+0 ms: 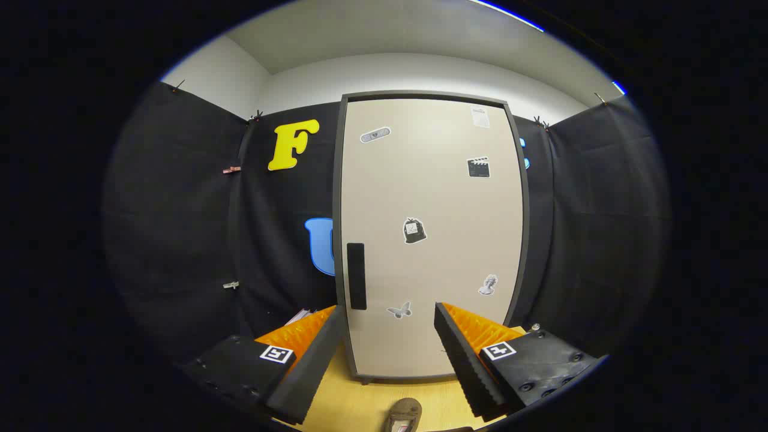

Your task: Open the shoe cabinet door, grab the shoes and put them into the shoe cabinet, then close the shoe cabinet door.

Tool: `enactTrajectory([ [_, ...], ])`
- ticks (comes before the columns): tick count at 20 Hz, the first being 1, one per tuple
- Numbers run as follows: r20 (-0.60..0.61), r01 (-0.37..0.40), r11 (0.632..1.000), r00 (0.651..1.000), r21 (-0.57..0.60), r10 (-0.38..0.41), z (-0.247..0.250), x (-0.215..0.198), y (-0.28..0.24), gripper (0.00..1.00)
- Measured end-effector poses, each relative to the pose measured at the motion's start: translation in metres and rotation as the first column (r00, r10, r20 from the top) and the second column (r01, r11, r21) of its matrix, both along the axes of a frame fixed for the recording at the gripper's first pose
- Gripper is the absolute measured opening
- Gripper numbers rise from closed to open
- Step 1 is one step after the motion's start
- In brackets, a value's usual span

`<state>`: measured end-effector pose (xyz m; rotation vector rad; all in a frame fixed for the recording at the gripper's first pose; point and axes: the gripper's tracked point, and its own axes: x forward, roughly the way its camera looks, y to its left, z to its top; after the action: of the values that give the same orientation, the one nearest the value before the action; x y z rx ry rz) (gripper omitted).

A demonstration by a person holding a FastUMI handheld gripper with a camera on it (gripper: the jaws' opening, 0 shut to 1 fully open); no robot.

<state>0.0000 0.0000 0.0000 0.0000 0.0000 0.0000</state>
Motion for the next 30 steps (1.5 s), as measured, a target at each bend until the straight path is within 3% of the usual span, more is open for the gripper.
enactTrajectory([
  [14, -0.002, 0.02, 1.0, 1.0, 0.014, -0.02, -0.007, 0.037, 0.026, 0.98],
  [30, -0.023, 0.082, 0.996, 0.996, 0.019, -0.081, -0.033, 0.157, 0.051, 0.98],
])
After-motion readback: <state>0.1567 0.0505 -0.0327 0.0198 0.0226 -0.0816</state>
